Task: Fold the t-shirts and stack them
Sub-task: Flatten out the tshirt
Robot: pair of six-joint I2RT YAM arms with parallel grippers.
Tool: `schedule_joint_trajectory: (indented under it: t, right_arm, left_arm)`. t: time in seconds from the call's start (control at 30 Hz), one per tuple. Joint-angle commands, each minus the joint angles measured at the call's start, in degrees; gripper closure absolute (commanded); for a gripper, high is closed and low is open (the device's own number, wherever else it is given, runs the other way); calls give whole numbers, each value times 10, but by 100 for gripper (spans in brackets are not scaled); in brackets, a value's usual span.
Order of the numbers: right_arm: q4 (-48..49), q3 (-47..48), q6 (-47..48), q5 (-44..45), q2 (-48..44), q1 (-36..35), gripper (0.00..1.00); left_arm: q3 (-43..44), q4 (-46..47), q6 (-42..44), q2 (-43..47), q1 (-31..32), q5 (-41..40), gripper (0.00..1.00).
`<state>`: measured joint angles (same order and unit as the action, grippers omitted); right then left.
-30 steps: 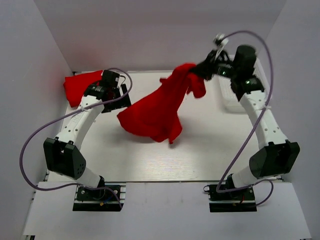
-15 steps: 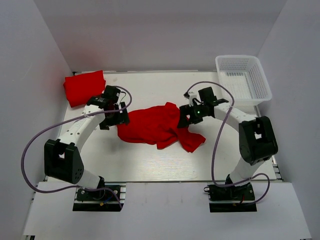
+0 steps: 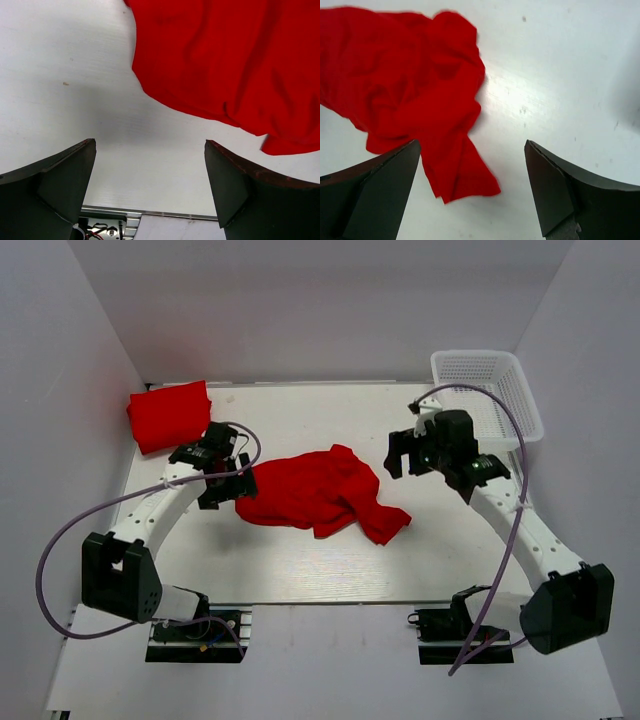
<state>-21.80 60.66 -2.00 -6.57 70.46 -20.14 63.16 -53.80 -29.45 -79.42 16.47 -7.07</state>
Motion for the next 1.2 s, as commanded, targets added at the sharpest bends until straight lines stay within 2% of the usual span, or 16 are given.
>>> schedule_joint_trajectory:
  t: [0.0,0.13,0.37,0.53,0.73,0.87,0.97,1.0,1.07,1.1,1.17]
  right_arm:
    - [-21,-39,-20,49,-30,2,10]
    - [-37,-66,-41,52,-41,4,10]
    - [8,-146,-114,22,-41,4,10]
    - [34,-180,-134,37,-25,5,10]
    - [72,-205,-162,24,2,5,10]
    - [70,-218,-170,34,13,7,10]
    - [75,-227,-169,38,25,4,10]
    - [79,-228,-171,38,34,5,10]
    - [92,-234,-172,31,54,5,10]
    - [98,-236,-176,29,59,5,10]
    - [125,-239,-182,25,80,6,14]
  left_arm:
    - [-12,24,-5,33,-2,9,0]
    - [-47,47,-11,28,-2,21,0]
    - [-104,117,-39,-4,-2,6,11]
    - [-131,215,-52,-37,-7,-22,22]
    - [-131,269,-52,-105,-18,-8,26]
    - [-131,298,-46,-137,-18,19,40]
    - [-143,324,-26,-143,-18,40,54]
    - [-143,331,-26,-143,-18,46,66]
    - [-149,347,-16,-148,-18,62,77]
    - [-149,347,-16,-148,-18,70,100]
    - [-141,347,-10,-161,-18,76,100]
